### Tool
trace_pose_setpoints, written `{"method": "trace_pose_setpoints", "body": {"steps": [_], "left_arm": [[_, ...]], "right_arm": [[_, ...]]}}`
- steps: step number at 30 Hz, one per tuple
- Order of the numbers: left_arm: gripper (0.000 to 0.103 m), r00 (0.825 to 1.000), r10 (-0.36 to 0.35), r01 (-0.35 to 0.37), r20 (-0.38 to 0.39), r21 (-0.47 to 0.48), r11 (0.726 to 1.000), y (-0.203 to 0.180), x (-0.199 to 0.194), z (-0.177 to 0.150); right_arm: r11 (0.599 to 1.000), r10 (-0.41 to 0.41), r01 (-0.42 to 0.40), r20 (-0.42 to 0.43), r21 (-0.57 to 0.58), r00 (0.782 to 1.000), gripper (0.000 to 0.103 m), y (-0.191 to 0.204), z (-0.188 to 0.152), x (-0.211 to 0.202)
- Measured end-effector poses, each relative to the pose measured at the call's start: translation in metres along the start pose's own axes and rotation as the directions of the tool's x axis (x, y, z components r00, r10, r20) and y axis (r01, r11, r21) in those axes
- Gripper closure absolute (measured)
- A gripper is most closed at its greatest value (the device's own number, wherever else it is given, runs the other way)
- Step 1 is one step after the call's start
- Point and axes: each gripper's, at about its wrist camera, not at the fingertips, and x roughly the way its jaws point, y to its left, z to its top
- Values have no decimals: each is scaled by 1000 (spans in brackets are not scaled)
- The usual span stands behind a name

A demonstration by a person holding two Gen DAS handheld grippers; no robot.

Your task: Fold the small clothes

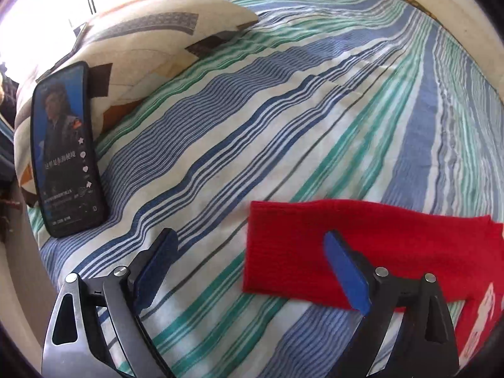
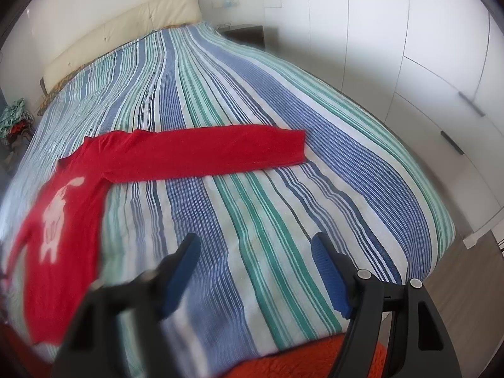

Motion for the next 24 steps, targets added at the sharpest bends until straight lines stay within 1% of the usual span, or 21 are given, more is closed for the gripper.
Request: {"method": "trace_pose_setpoints", "body": {"steps": [1,3,5,8,11,12,14,17,19,20,22,24], "left_arm": [[8,999,-41,41,14,21,999,-7,-11,-5],[8,992,-123,120,35,81,989,-24,-33,-18],[7,979,-199,191,35,156,969,-47,-49,-34],[7,962,-274,267,-6,249,931,-79,-58,-63],[7,946,-313,324,-87,308,895,-109,-48,-84],[7,946,-308,324,-101,327,888,-116,-44,-91],[7,954,-278,301,-115,369,879,-129,-34,-101],[7,963,-212,264,-168,416,870,-133,-12,-119],[1,972,-192,233,-136,467,853,-137,-9,-128],[1,975,-181,222,-130,486,846,-139,-10,-131],[1,978,-167,206,-123,497,843,-141,-11,-134],[0,978,-166,205,-123,490,847,-141,-10,-135]], "right_arm": [[1000,-7,7,7,-2,1000,31,1,0,-1],[1000,-17,18,28,-8,999,30,2,0,-6],[1000,-28,28,51,-4,998,31,2,-1,-11],[999,-33,32,73,12,997,30,-2,-2,-16],[999,-32,31,77,24,996,30,-4,-2,-17],[999,-32,30,76,24,997,30,-4,-2,-17],[999,-35,33,77,21,996,30,-4,-2,-17],[999,-36,35,82,17,996,30,-4,-3,-18],[999,-36,35,82,17,996,29,-4,-3,-18],[999,-36,35,82,18,996,29,-5,-3,-19],[999,-37,36,82,19,996,29,-5,-2,-18],[999,-40,38,80,19,996,29,-5,-2,-18]]}}
